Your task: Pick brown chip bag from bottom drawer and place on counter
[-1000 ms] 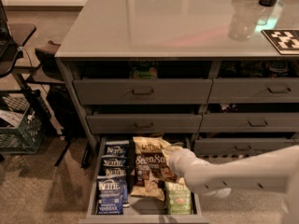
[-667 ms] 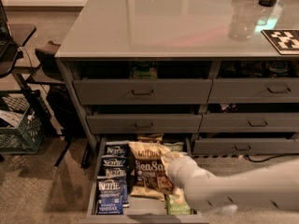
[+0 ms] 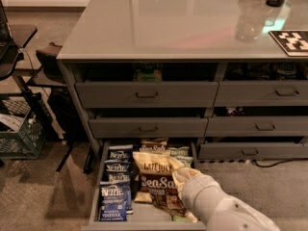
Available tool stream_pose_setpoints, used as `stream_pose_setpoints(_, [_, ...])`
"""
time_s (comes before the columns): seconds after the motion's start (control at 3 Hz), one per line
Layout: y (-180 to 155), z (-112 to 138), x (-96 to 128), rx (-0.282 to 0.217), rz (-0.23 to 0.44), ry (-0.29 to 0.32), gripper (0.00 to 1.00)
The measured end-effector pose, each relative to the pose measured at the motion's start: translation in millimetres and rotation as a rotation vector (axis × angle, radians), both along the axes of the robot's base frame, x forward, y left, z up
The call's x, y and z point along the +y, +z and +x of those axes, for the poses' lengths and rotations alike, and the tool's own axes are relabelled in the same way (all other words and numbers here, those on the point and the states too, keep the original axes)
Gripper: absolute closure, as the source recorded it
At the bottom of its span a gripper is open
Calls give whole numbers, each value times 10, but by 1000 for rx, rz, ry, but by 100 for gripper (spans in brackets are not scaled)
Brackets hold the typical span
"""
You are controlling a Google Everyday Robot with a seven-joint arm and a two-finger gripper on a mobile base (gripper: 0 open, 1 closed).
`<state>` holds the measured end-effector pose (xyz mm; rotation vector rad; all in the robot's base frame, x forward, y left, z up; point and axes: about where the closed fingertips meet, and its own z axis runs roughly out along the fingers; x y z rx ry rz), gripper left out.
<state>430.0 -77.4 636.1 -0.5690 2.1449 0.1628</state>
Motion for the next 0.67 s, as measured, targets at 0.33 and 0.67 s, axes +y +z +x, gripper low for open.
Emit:
stream_pose_setpoints(0.33, [306,-33,-108,-51,-10,-26,100])
stream_pose_setpoints(0.67, [306,-33,-108,-51,-10,-26,100])
